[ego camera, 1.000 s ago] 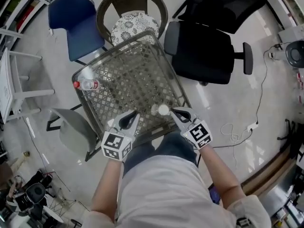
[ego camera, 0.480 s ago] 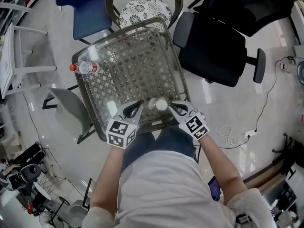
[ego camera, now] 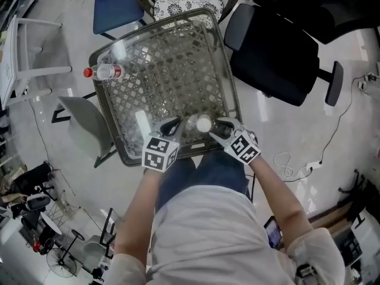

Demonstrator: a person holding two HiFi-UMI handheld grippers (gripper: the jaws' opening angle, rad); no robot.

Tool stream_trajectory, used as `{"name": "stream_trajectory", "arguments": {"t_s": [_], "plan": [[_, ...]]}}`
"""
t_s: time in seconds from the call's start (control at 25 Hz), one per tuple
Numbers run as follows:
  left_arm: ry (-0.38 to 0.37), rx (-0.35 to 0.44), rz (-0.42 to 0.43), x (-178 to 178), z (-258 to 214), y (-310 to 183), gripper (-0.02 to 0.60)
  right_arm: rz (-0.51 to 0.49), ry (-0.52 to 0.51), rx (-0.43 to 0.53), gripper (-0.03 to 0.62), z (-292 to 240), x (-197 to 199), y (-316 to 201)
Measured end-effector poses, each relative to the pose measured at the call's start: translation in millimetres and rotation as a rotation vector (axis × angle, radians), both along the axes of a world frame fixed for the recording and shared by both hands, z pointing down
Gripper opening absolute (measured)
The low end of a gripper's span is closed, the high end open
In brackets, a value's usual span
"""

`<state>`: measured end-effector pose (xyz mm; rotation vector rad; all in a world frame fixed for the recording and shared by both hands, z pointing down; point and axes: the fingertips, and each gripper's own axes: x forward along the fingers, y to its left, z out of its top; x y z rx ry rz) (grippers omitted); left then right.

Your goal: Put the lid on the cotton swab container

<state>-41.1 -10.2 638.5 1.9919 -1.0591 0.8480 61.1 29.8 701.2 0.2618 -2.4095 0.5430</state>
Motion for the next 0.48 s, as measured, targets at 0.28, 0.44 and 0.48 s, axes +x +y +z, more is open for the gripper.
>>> {"name": "stream_trajectory", "arguments": {"t_s": [0.28, 0.44, 0.48], "plan": [[-0.010, -0.028, 0.043, 13, 16, 5, 0.040, -0.059, 0.053, -0.003, 0.207, 26, -4, 8], [-0.008, -0.034, 0.071, 21, 20, 10, 0.040, -0.075, 0.050, 0.009, 0.207, 31, -9, 10], [-0.009, -0.034, 0.082, 23, 20, 11, 0.040, -0.077, 0.052, 0.014, 0.207, 33, -10, 10]]}}
